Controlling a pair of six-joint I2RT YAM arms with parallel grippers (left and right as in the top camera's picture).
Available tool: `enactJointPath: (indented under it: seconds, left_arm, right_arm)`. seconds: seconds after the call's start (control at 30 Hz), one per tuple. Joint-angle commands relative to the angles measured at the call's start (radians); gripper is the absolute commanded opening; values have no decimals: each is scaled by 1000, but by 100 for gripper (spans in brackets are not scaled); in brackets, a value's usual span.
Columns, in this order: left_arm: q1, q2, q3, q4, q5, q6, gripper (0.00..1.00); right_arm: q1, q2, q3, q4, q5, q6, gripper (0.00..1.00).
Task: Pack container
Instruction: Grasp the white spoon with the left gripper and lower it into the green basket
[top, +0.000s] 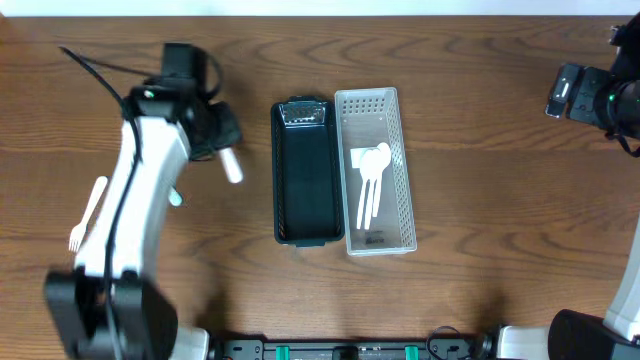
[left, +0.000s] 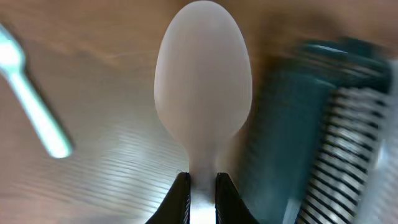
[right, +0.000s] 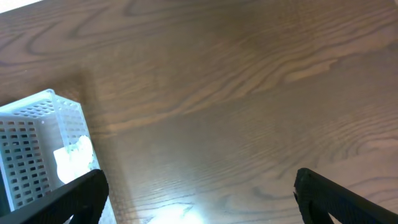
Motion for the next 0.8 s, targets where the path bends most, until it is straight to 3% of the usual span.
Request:
enactJointPath:
  seconds: [0.0,0.27,0.7,0.73,0.77]
  left_arm:
    - [-120,-55,13,-7,2,12,6]
    - [-351,40,13,25,2,-33,6]
    - [-370,351,13,25,3,-31,6]
    - [-370,351,13,27,2,-27,13]
    - [-370,349,13,31,2,-20,30]
  right_arm:
    - [-12,1,-1,0,3,12,99]
    - [-13,1,-1,-8,3,12,99]
    - [-13,1,-1,-19,3,13,100]
    - [-13,1,-1,-19,3,13,99]
    - [-13,1,-1,-18,3,13,99]
